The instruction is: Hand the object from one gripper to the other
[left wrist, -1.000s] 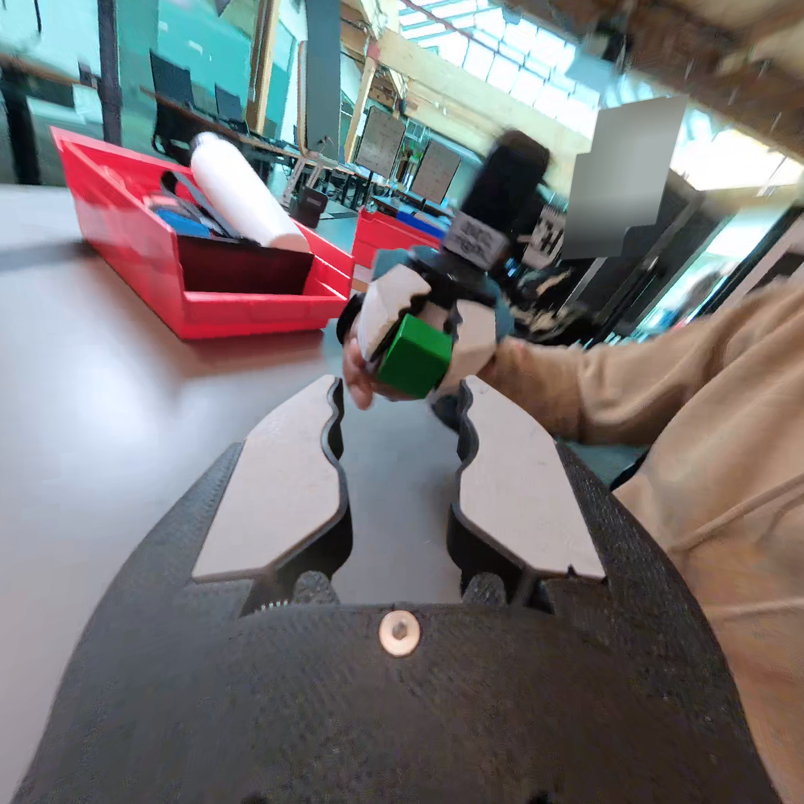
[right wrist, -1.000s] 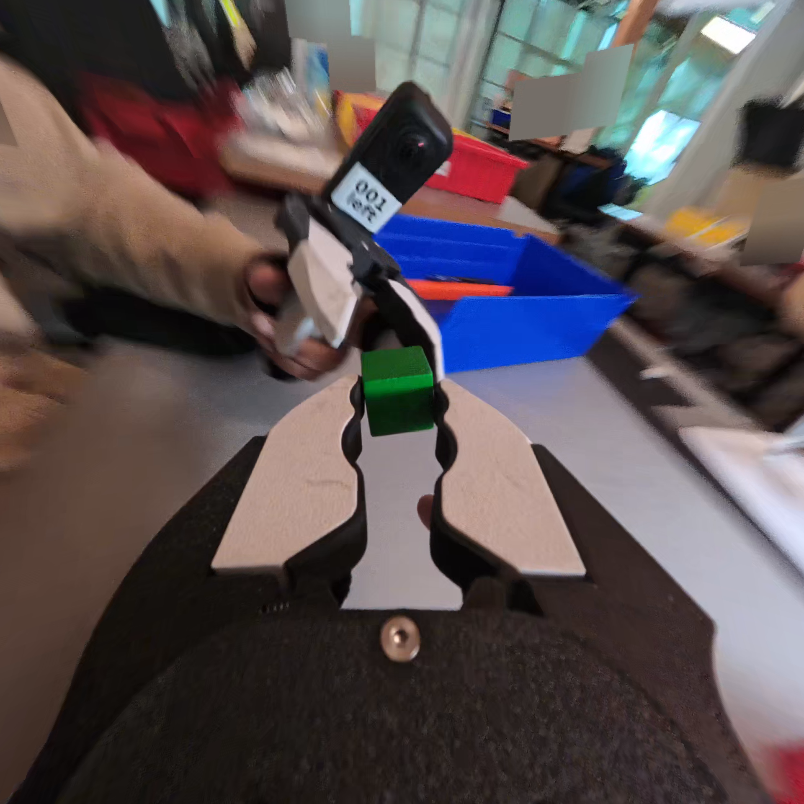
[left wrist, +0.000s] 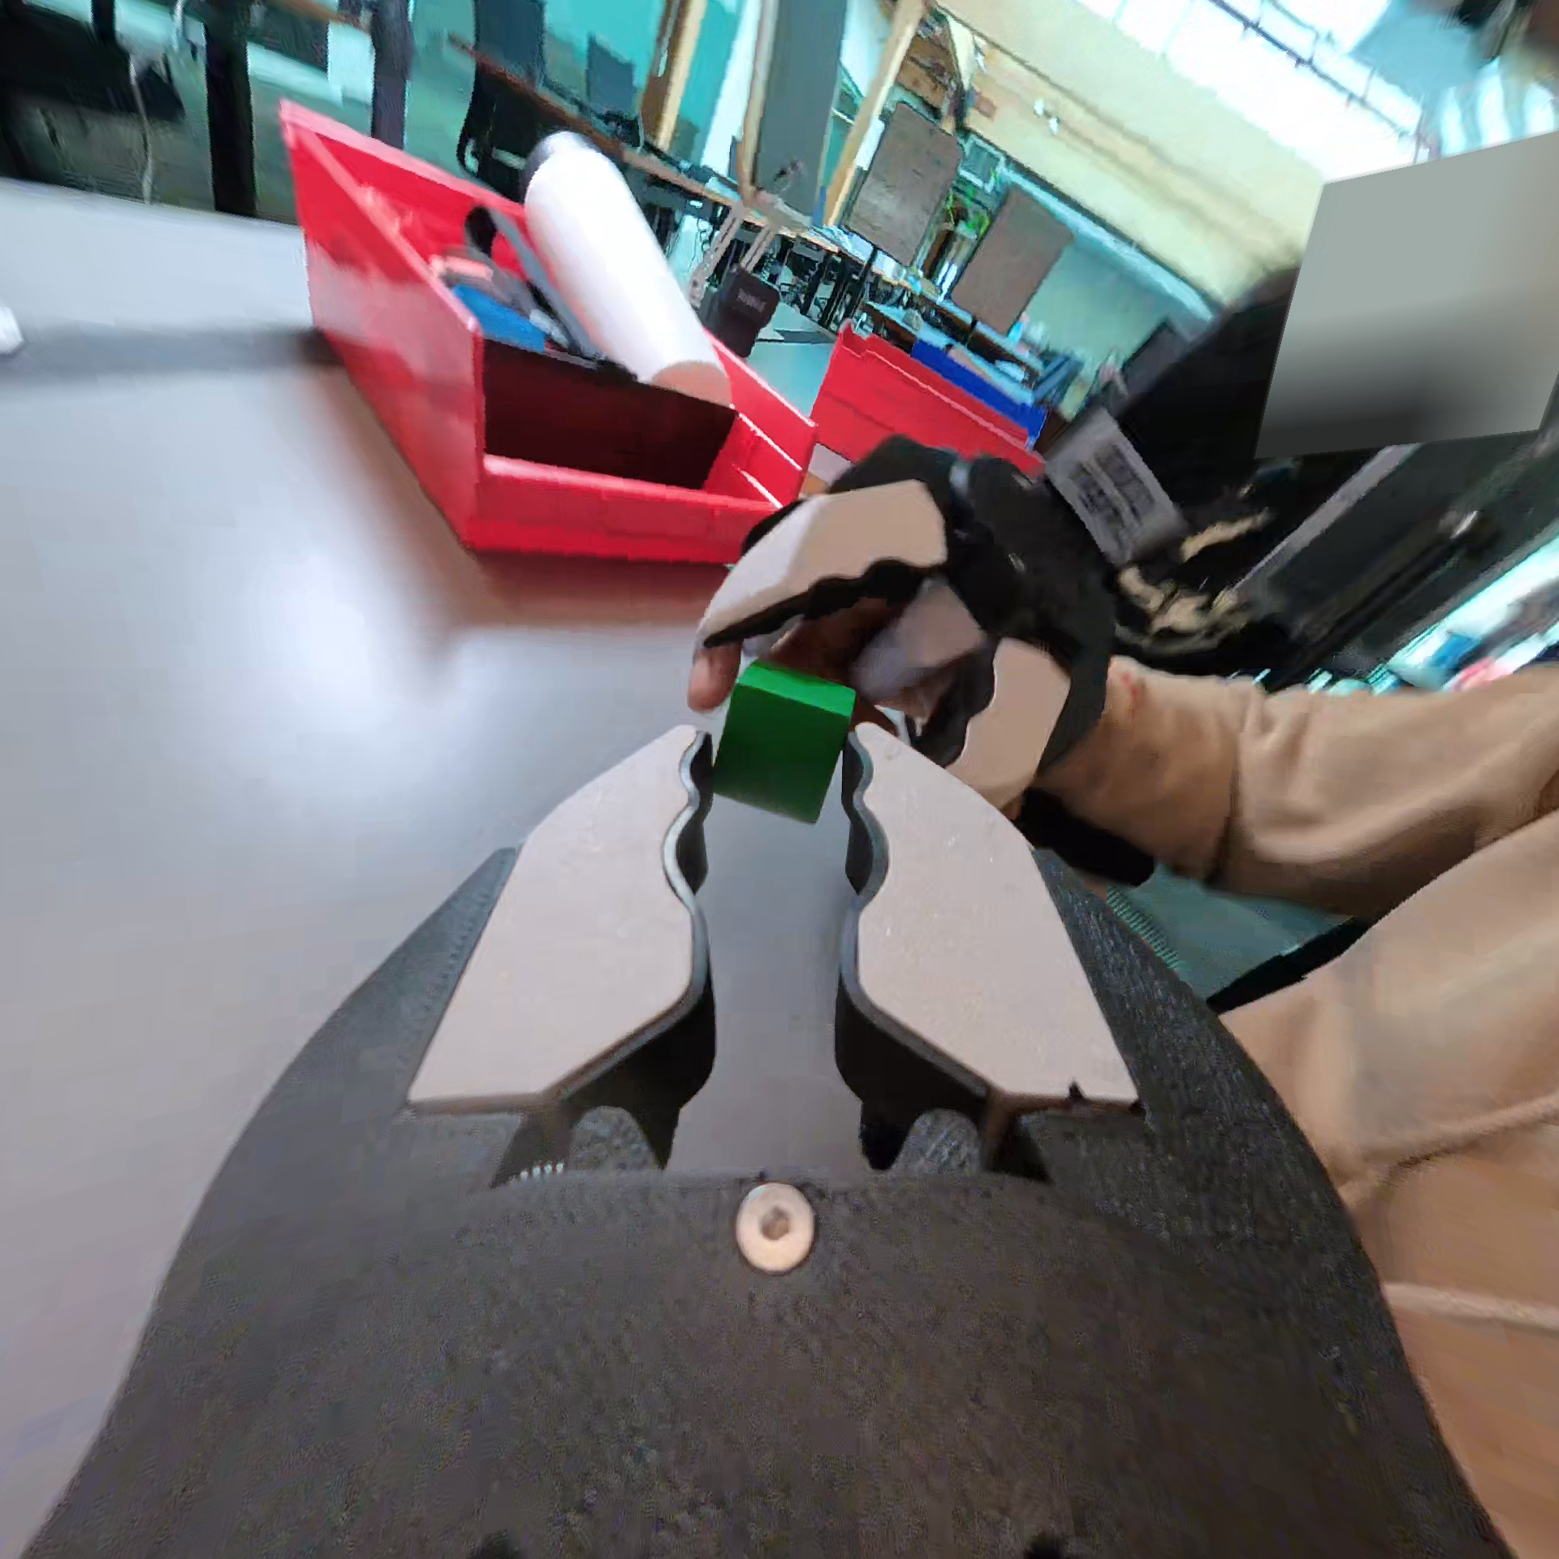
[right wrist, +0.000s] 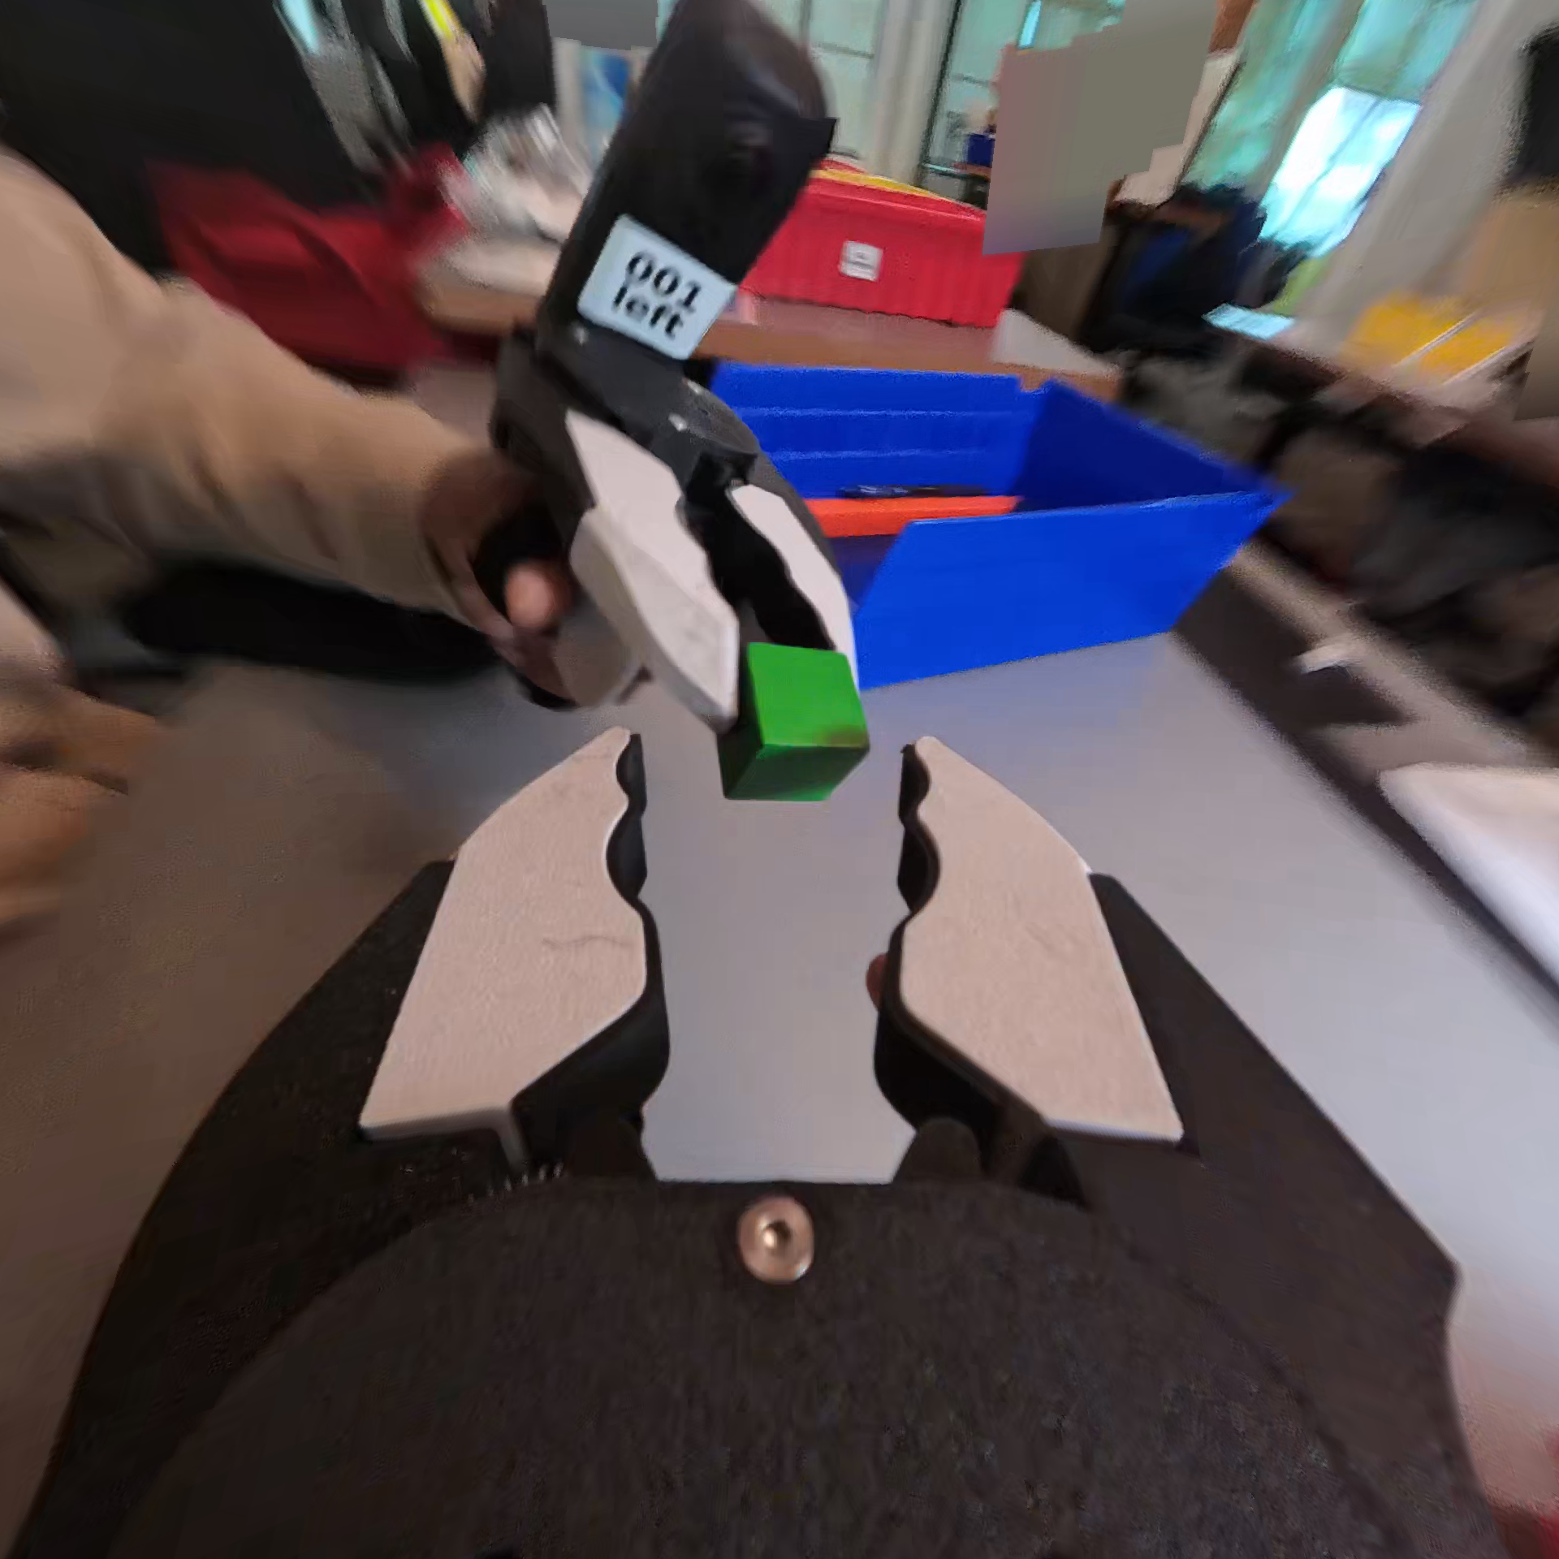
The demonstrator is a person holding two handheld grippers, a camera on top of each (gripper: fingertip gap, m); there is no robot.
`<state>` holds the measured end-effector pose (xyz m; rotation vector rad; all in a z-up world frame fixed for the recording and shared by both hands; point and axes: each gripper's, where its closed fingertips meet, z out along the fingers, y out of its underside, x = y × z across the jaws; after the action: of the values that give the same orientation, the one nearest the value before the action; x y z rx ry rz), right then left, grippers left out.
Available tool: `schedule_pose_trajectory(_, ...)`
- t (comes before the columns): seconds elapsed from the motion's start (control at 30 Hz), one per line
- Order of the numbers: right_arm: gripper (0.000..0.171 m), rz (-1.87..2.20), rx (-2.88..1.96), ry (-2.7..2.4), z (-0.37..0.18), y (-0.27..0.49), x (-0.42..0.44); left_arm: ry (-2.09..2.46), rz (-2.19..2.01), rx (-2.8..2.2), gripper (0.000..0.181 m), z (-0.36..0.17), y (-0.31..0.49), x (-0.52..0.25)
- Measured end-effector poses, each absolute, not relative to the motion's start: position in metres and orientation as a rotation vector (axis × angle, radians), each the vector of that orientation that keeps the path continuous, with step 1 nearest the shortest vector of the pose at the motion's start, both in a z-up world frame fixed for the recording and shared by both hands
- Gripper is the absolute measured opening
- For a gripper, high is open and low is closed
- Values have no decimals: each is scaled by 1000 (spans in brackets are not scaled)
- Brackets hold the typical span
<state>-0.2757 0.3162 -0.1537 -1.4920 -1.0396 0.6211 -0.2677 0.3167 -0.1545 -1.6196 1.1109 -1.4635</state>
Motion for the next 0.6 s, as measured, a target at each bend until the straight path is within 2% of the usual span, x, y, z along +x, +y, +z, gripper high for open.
schedule_pose_trajectory(0.1, 57, 150, -1340, -1174, -161, 325, -274, 973, -1637, -1772, 29, -161, 318, -265)
schedule_pose_trajectory(0.2, 54, -116, -1236, -1258, -168, 329, -274, 884, -1728, -1857, 29, -165, 316, -263)
schedule_pose_trajectory(0.27, 32, -173, -1176, -1259, -163, 327, -273, 866, -1746, -1866, 28, -165, 315, -262)
schedule_pose_trajectory(0.3, 29, -149, -1181, -1253, -162, 326, -273, 871, -1765, -1832, 29, -161, 315, -263)
schedule_pose_trajectory(0.4, 28, 175, -1349, -1144, -155, 325, -271, 947, -1753, -1648, 46, -141, 314, -266)
schedule_pose_trajectory(0.6, 28, 934, -1613, -910, -141, 314, -267, 1277, -1349, -1371, 46, -145, 309, -272)
